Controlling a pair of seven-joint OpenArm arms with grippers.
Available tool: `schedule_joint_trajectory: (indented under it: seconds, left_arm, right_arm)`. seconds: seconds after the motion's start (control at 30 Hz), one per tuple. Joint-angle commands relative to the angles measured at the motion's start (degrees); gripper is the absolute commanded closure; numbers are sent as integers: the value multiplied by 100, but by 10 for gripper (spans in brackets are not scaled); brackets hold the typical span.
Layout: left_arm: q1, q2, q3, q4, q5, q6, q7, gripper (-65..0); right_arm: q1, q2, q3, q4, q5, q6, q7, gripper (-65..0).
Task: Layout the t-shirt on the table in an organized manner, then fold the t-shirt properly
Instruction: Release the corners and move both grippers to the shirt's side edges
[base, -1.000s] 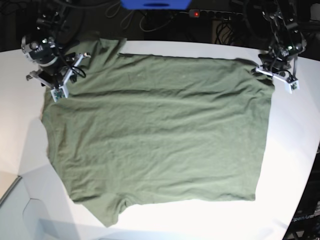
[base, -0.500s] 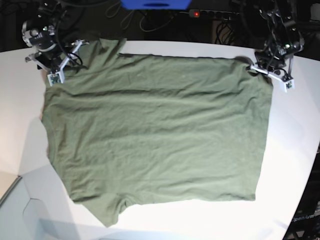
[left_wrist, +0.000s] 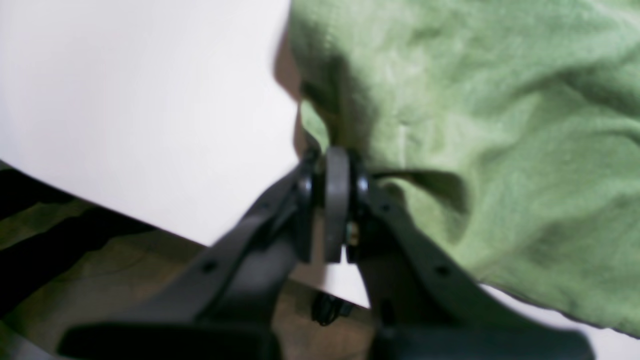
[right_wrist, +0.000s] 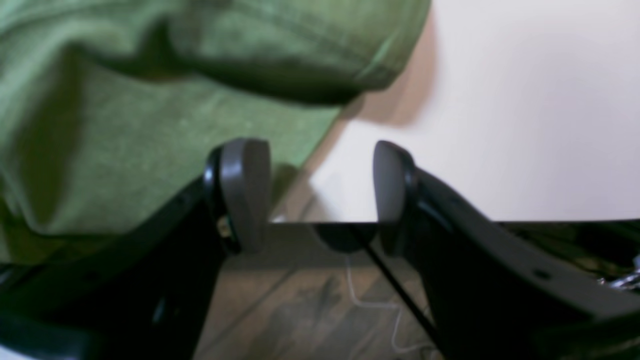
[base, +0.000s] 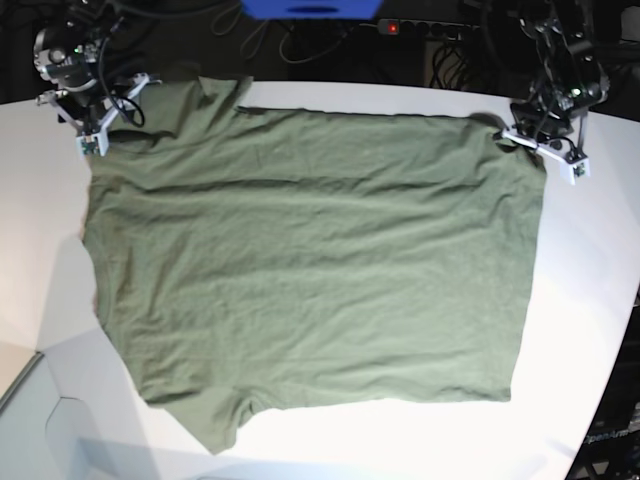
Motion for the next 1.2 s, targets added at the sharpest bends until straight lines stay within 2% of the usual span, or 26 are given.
schedule_joint_trajectory:
  seconds: [0.0,0.37,0.47,0.57,0.83,0.93,1.03,1.17]
  left_arm:
    - [-19,-62,-13,113,-15,-18,-70,-2]
    - [-1,-71,-31,121,-15,-18,-70,-2]
    - [-1,-71,-22,121,-15,-18,-70,-2]
    - [-1,-71,-40,130,-15,-18,-70,-2]
    - [7,-44,-66,842,-15,-18,-17,-2]
    - [7,-44,-66,939,-15,-18,-8,-2]
    - [16,-44,-75,974,-15,-18,-8,-2]
    - [43,-35,-216,974,-15,-18,-17,-2]
  right_arm:
    - [-10,23,6,-23,43,-23,59,-332]
    - [-133,-47,-47,-348,52,-23,59,-314]
    - [-142,-47,-47,-366,52,-23,59,-209]
    - [-142,-47,-38,-366,52,-23,59,0]
    - [-72,-47,15,180,78,-23,85,0]
    - [25,-56,23,549,342,-23,68,0]
    - [183,-56,252,716,579,-23,68,0]
    - [517,-56,577,716,597,-23,59,0]
